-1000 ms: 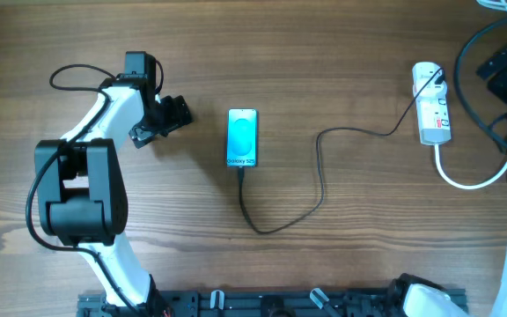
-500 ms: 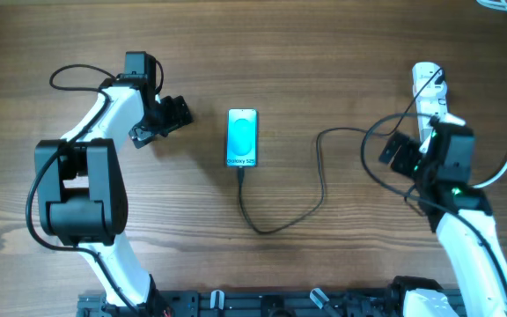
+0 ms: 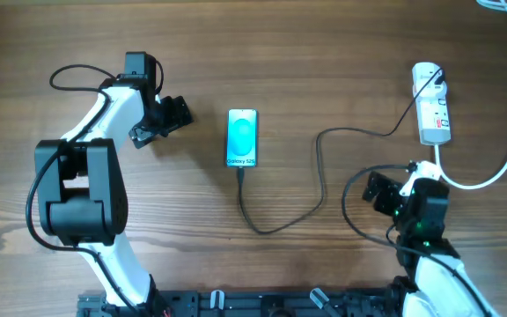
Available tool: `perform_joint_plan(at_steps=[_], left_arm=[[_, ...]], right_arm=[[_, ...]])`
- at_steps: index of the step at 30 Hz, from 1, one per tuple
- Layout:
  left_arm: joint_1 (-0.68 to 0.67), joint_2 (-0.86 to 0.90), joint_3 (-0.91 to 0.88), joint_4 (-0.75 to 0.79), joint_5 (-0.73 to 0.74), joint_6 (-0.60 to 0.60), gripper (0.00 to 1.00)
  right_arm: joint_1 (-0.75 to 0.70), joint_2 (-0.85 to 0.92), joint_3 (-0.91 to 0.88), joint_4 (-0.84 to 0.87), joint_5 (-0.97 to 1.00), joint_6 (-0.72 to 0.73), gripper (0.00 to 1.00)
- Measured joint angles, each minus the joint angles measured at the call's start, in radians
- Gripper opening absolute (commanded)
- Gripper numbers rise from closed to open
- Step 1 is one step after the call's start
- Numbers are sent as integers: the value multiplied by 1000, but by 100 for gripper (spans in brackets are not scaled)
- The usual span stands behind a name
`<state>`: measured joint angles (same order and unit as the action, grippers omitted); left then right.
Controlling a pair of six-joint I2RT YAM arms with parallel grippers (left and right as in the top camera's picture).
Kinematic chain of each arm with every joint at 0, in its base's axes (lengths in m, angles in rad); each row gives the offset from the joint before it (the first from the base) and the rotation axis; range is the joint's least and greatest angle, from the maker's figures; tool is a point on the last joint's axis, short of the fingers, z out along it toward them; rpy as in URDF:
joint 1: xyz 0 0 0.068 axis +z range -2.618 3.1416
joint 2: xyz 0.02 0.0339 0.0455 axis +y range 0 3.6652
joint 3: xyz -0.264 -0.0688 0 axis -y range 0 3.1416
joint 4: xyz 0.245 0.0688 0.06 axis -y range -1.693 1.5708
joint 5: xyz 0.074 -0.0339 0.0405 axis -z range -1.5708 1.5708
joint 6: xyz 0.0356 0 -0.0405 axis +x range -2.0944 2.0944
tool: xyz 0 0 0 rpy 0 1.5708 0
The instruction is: Plug charger to phone and switch on socket
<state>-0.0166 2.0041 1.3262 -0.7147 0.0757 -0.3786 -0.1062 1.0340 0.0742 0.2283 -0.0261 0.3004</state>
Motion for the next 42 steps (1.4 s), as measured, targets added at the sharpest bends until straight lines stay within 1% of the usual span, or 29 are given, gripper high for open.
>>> perform_joint_plan(at_steps=[2,3,6,9,11,13,15,18,20,25,27,42], left_arm=[[0,0,0,0,0,0,100],[0,0,0,0,0,0,100],[0,0,0,0,0,0,100],[0,0,0,0,0,0,100],[0,0,0,0,0,0,100],[0,0,0,0,0,0,100],[0,0,0,0,0,0,100],[0,0,0,0,0,0,100],[0,0,0,0,0,0,100],[0,0,0,0,0,0,100],[0,0,0,0,0,0,100],[0,0,0,0,0,0,100]], right_arm=[[0,-66,-54,25,0,0,100],[0,-88,-57,3,0,0,100],[0,-262,-68,-134,0,0,100],[2,-365,-68,-193,0,-2,100],[21,-434,-68,-230,0,-29,100],[50,-534,-68,-230,-8,-62,100],[76,-597,-68,-230,-11,-98,100],[123,-689,-68,-231,-16,-217,100],[138,-747,-68,-232,-20,-254,100],[138,-900,-68,-232,-26,-262,100],[138,-998,-68,-228,-26,-262,100],[138,-1014,-68,-229,-26,-262,100]])
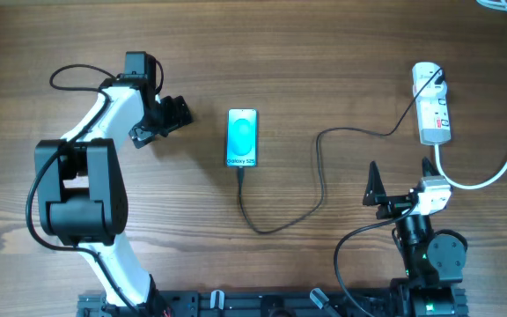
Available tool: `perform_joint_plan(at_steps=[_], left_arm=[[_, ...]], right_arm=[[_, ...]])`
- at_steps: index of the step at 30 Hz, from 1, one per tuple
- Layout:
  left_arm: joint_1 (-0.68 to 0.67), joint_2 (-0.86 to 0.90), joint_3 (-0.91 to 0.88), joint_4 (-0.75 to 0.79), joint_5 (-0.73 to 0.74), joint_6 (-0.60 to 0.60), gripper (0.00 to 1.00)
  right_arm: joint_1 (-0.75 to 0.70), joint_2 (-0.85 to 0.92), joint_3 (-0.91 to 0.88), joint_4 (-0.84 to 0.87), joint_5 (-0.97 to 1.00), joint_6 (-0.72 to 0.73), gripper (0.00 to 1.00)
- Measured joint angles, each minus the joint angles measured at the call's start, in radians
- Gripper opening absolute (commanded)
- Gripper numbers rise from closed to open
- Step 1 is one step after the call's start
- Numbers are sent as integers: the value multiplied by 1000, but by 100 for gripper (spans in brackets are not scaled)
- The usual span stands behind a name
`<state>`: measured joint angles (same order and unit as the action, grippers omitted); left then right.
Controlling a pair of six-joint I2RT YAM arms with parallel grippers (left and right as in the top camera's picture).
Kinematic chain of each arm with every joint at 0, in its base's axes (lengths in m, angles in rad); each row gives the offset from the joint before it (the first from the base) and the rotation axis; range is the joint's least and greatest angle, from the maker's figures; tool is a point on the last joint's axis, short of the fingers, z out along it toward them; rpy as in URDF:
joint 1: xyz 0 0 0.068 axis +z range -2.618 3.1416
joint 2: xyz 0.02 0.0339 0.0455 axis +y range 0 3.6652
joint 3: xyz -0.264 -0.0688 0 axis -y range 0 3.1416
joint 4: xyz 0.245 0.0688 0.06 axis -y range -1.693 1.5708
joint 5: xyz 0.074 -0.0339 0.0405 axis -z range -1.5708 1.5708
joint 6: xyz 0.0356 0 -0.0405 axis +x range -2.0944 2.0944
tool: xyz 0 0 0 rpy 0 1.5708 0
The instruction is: Plug charger to phone and switch on socket
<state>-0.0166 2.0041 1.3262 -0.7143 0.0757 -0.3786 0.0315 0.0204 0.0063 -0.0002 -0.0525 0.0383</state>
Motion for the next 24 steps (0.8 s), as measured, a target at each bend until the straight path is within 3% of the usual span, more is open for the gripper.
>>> perform_joint_plan(at_steps=[8,17,20,24], left_arm=[[0,-41,-3,-1,0,0,100],[0,-629,-5,-54,-23,13,100],[0,-709,-7,-133,-65,23,100],[0,-801,-105,-123,-89,26,100]], right_arm=[[0,0,0,0,0,0,100],[0,2,0,0,0,0,100],[0,2,0,0,0,0,100],[0,2,0,0,0,0,100]])
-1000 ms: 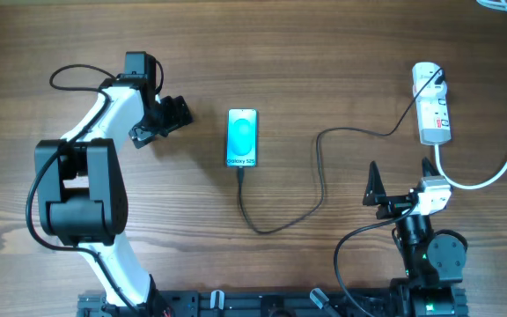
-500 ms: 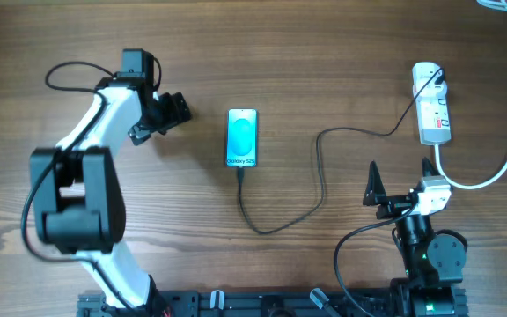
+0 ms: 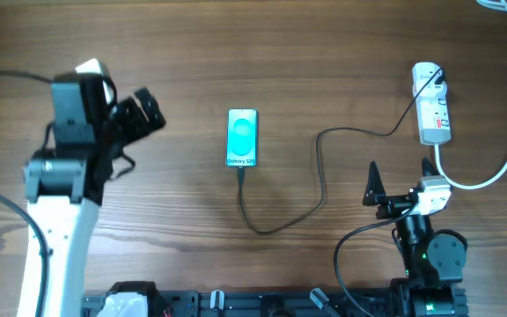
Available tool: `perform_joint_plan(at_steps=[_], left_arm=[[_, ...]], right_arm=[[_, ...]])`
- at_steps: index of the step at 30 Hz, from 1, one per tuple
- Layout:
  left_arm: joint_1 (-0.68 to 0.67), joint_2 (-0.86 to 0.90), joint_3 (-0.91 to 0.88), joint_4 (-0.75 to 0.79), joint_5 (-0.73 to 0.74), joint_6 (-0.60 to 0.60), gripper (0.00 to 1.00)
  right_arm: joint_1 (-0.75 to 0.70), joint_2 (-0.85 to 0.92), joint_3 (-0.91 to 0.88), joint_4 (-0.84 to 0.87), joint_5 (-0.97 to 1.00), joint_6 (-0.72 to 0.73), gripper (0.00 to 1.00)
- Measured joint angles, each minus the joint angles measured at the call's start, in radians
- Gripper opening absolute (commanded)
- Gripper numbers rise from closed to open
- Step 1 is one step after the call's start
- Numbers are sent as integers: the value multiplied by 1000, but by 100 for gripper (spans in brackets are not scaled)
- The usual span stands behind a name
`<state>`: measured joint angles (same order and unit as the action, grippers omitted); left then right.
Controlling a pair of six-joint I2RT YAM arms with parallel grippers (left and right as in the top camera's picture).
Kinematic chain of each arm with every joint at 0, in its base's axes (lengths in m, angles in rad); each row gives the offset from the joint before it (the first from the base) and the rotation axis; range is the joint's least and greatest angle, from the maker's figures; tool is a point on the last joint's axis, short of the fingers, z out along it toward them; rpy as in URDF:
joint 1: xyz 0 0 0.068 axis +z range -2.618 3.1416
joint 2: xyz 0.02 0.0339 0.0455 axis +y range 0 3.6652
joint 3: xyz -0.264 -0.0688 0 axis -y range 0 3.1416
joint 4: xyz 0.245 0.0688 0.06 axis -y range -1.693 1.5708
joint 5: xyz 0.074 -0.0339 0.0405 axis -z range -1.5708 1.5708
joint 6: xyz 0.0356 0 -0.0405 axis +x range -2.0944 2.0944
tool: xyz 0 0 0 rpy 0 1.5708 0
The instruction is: Plug charger to phone and switch on socket
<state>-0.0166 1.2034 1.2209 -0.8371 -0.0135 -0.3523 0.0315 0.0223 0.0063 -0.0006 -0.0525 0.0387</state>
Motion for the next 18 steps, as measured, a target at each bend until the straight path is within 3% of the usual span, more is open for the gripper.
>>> perform_joint_plan(at_steps=[6,10,14,18], left_arm=[[0,-159,-408,192,-4,0,100],[0,-210,-583,344,16,-1,100],[0,-233,-710,679,80,0,100],[0,-241,-790,857,145,-1,100]], right_arm=[[0,1,0,0,0,0,100],[0,1,0,0,0,0,100],[0,1,0,0,0,0,100],[0,1,0,0,0,0,99]])
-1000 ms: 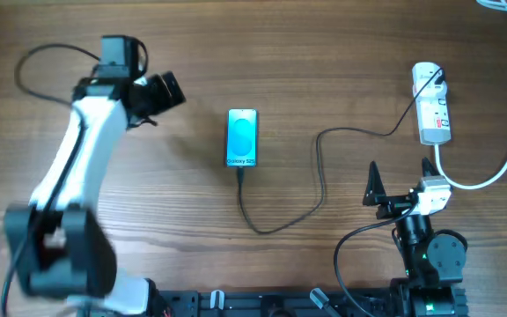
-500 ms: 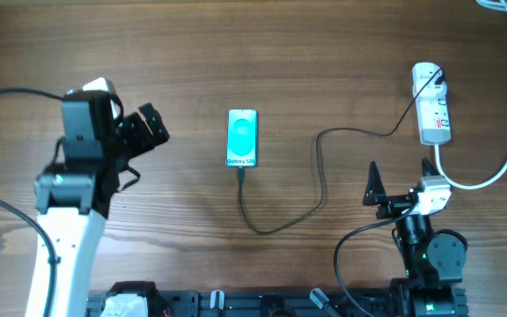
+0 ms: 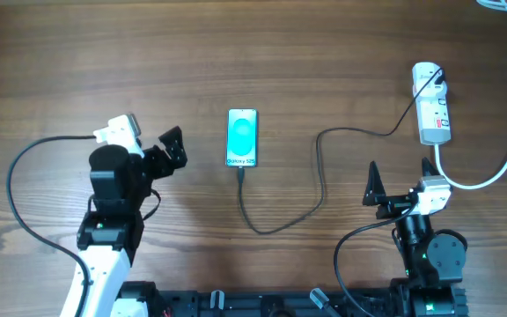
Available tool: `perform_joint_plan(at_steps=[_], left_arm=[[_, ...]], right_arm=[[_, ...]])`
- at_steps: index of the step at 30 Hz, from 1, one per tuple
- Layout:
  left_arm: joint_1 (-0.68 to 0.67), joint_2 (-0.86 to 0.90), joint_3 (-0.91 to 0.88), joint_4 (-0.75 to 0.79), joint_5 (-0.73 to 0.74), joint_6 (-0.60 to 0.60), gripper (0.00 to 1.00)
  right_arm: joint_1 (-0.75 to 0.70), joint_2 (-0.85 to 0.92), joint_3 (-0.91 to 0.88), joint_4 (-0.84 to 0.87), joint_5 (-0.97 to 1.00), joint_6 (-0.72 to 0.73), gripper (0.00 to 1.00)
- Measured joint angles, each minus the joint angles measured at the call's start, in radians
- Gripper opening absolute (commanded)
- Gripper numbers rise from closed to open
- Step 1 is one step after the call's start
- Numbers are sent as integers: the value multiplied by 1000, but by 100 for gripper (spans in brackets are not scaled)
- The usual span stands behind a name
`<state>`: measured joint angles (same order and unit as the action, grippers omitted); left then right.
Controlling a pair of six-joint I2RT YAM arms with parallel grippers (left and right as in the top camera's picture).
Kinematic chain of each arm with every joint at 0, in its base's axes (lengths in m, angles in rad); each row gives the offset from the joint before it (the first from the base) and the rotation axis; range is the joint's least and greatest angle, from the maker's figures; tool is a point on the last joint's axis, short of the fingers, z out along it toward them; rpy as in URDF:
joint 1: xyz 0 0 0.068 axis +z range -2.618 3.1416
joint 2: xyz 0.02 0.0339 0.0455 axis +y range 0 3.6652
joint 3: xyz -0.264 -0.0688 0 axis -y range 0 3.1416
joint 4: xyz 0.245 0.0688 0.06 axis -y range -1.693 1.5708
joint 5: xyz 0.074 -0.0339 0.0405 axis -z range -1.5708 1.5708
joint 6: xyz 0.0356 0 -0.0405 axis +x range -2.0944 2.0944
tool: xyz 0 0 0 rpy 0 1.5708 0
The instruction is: Plug charger to phone and switch on socket
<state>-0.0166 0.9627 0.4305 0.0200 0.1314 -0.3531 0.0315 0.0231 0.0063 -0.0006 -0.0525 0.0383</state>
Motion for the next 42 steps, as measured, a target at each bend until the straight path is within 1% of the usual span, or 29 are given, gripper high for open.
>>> perform_joint_plan(at_steps=[3,9,22,29,32,36,39,40,42], left_arm=[[0,0,-64,21,21,0,100],[0,0,-189,171,40,0,100],[0,0,-303,193,54,0,100],[0,-15,-388,243,62,0,100],[0,-65,-412,206,62,0,100],[0,-202,-420,109,64,0,100],[0,-400,-422,-53,64,0,100],[0,-474,-423,-71,61,0,100],[0,-518,-423,-73,60,5,100]], right_arm=[[0,0,0,0,0,0,100],[0,0,0,0,0,0,100],[0,0,0,0,0,0,99],[0,0,0,0,0,0,100],[0,0,0,0,0,0,100],[0,0,0,0,0,0,100],[0,2,0,0,0,0,100],[0,2,0,0,0,0,100],[0,2,0,0,0,0,100]])
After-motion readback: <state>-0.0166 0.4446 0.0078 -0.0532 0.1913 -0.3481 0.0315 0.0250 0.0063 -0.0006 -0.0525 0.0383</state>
